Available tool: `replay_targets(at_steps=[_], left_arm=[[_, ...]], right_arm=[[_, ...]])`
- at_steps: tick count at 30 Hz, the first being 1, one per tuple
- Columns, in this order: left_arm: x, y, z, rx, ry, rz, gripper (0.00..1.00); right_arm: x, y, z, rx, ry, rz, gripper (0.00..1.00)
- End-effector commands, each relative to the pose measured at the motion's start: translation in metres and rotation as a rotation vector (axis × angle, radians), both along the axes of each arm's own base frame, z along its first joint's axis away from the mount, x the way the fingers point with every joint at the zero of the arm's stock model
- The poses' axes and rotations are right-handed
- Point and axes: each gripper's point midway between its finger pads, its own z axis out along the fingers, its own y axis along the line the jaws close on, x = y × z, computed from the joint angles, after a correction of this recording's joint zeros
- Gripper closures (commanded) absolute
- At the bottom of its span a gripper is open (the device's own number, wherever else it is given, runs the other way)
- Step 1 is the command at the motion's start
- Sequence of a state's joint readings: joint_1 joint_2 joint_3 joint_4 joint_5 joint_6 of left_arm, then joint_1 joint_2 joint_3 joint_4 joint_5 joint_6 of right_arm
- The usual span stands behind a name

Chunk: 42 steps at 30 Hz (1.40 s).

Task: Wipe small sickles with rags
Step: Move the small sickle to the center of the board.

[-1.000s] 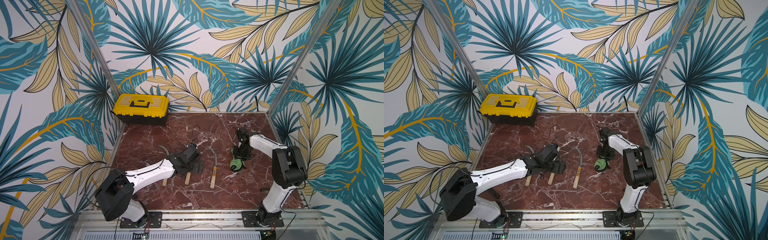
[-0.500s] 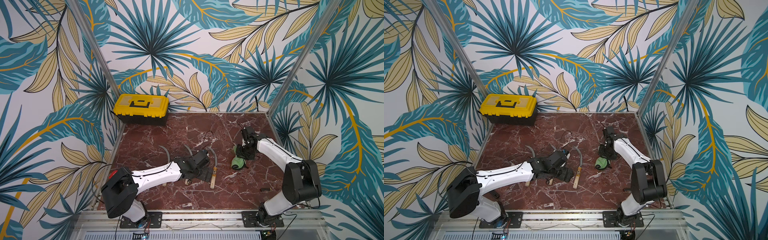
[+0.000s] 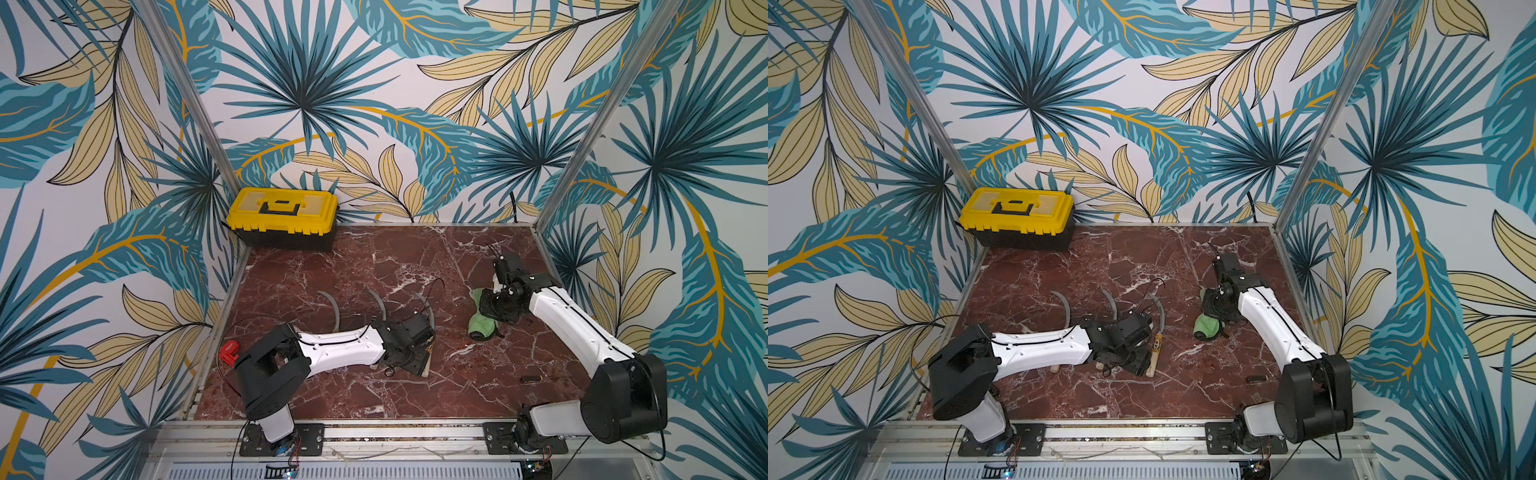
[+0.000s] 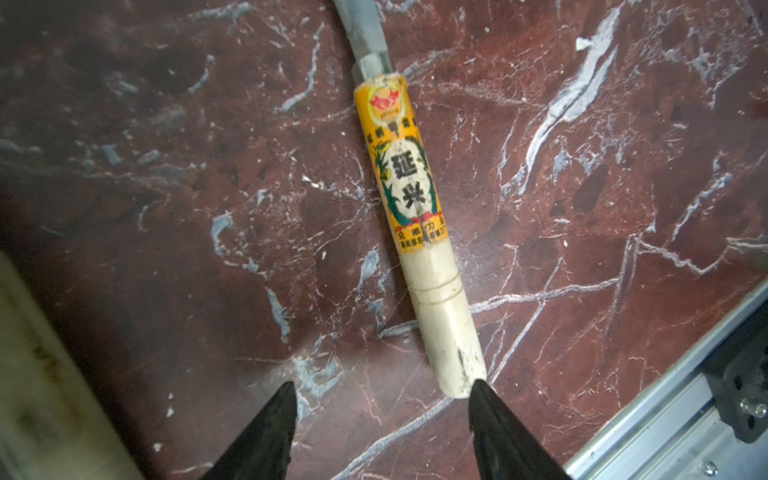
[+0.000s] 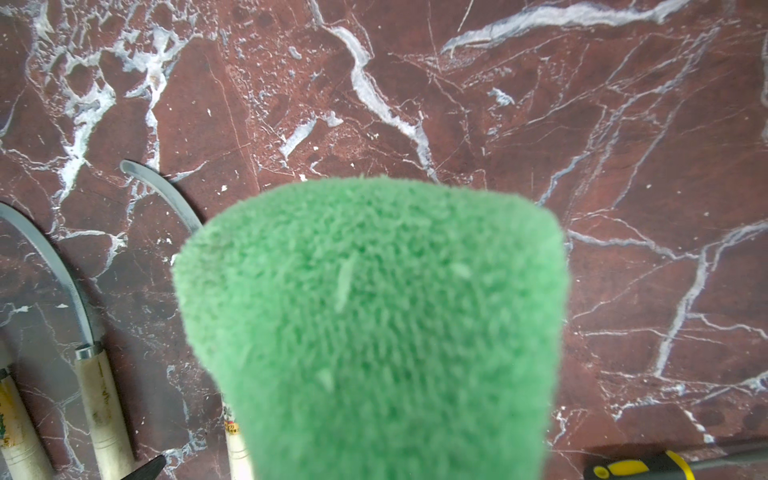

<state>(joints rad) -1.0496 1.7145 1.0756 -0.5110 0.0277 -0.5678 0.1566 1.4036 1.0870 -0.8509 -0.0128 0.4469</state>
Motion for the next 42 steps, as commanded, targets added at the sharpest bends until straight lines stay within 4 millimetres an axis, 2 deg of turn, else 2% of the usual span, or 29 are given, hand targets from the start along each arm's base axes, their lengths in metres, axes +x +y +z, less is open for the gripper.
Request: replay_targets(at_steps=[1,13,16,28,32,34,39,42], left_arm=[[0.000,-0.012,0.006,-0.017,-0.005,-0.027,0.37],[-0.002,-0.022,-0.004,0.022,0.026,-0.055,0.48],[-0.004,-0.024,-0.009,0.033,0.043,-0.063,0.54],[-0.007,-0.025,-0.025,0.076,0.077,-0.089,0.60],[-0.005,-0.024,-0.029,0.094,0.076,-0.093,0.68],[-0.003,-0.025,-0.029,0.100,0.072,-0.094,0.74],[0.009,-0.029,-0.030,0.106,0.058,-0.108,0.83],[0.022,-0.030,-0.028,0.102,0.044,-0.120,0.85]], right_arm=[[-0.014,-0.005,-0.005,-0.024,0.033,0.007,0.76],[-0.014,-0.004,-0.012,-0.024,0.042,0.013,0.76],[-0.013,-0.005,-0.012,-0.026,0.040,0.013,0.76],[-0.013,-0.005,-0.015,-0.024,0.043,0.007,0.76],[-0.013,-0.004,-0.017,-0.021,0.047,0.008,0.76],[-0.012,-0.004,-0.018,-0.021,0.046,0.008,0.76],[-0.011,-0.005,-0.017,-0.026,0.045,0.010,0.76],[-0.009,-0.005,-0.015,-0.029,0.041,0.007,0.76]])
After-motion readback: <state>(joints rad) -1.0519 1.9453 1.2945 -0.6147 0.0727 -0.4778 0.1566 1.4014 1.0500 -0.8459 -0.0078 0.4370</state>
